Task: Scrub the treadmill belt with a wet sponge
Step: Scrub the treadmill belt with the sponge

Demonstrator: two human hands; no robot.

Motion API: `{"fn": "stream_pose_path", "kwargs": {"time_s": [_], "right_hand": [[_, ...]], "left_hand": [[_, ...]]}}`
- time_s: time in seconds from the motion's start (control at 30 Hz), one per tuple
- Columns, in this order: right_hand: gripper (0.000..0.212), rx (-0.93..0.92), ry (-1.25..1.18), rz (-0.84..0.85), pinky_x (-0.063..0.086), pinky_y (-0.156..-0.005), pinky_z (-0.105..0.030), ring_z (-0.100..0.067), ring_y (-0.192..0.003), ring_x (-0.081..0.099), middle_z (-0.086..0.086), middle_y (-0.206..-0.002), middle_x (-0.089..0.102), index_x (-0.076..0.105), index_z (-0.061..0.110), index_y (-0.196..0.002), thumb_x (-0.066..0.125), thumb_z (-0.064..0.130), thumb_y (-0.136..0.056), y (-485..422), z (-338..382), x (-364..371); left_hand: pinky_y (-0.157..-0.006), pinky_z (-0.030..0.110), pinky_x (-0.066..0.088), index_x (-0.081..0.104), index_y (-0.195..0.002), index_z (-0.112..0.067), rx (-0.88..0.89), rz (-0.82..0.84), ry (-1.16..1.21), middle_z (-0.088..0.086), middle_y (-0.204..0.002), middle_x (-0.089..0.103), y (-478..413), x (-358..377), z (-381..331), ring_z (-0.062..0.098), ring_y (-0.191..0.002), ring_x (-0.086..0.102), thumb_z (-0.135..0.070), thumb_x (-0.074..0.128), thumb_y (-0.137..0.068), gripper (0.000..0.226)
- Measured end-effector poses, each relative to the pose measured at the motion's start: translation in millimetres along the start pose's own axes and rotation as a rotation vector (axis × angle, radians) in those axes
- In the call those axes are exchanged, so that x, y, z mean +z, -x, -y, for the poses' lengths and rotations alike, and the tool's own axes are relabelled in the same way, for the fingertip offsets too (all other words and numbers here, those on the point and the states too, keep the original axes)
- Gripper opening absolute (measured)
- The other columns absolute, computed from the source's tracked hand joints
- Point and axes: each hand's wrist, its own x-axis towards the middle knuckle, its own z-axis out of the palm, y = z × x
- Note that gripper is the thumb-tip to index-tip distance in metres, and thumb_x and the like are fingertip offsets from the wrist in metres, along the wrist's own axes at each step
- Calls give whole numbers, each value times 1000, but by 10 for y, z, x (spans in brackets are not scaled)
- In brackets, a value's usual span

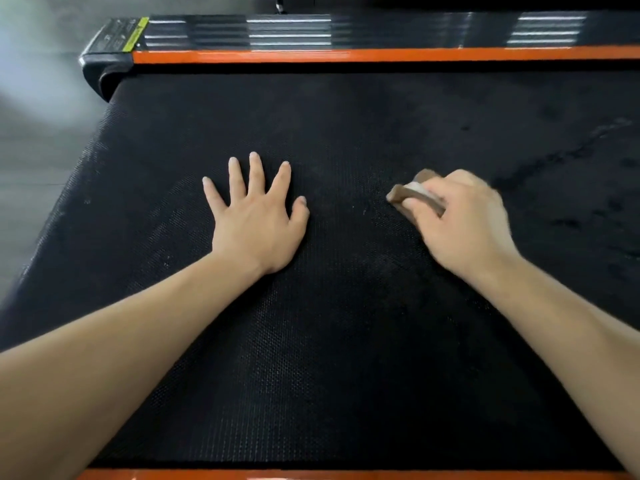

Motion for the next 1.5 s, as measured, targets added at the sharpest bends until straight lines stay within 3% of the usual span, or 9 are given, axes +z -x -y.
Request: {"fn": "stream_pose_path", "kwargs": {"time_s": [0.17,0.33,0.5,0.7,0.87,1.03,1.2,1.4,1.5], "right_hand": [[34,-258,-137,165,40,-71,-38,-21,-76,51,7,-79,49,77,28,-99,52,49,-90,522,320,-59],[29,-39,5,27,48,-73,-45,-34,-81,59,-2,-81,53,74,23,-102,56,45,-93,213,140,-82],[26,-343,-187,256,42,-67,-39,-18,-76,52,10,-81,51,75,31,-95,56,49,-90,1020,577,-154],[25,-96,-97,101,45,-70,-42,-23,-76,52,6,-76,47,72,19,-93,62,42,-94,707,216,-196],[33,-373,-223,345,41,-67,-40,-15,-75,47,9,-78,51,73,25,-80,56,51,-92,1314,475,-303],[40,-204,-172,166,46,-66,-45,-21,-73,50,6,-74,51,77,21,-81,52,51,-90,1076,179,-362],[27,-410,-294,421,39,-68,-36,-10,-78,43,15,-79,46,77,34,-91,56,52,-93,1520,380,-478],[30,-269,-240,265,44,-74,-44,-9,-79,44,16,-79,49,78,37,-99,51,50,-93,1374,115,-523],[28,-378,-313,410,39,-76,-35,-8,-81,46,16,-83,50,77,39,-100,52,51,-93,1616,206,-586]], "left_hand": [[-122,65,-9,11,-164,-31,15,28,8,9,-172,-1,57,-60,0,33,-157,-12,-54,21,-104,65],[-124,59,-7,14,-163,-30,159,62,35,5,-173,0,581,-30,-116,30,-158,-9,-54,16,-102,66],[-126,55,-3,19,-163,-29,251,32,-7,5,-172,7,789,14,-22,30,-159,-3,-57,7,-95,75],[-126,56,-4,18,-163,-28,238,14,-13,5,-172,5,798,51,-63,29,-158,-6,-57,9,-98,72],[-126,56,-4,20,-162,-28,214,11,-10,5,-173,5,793,33,-88,27,-159,-5,-56,11,-97,72],[-125,56,-8,19,-163,-27,193,39,7,5,-173,2,830,8,-99,27,-158,-9,-51,19,-104,64],[-122,63,-10,18,-162,-18,18,61,71,15,-171,-1,828,33,-477,34,-157,-11,-50,27,-105,65],[-122,65,-8,12,-163,-19,48,4,-8,22,-170,-2,929,174,-613,38,-156,-11,-57,21,-104,72],[-121,66,-7,14,-163,-25,55,-9,-17,21,-170,-1,936,167,-622,40,-156,-10,-57,21,-104,68]]}}
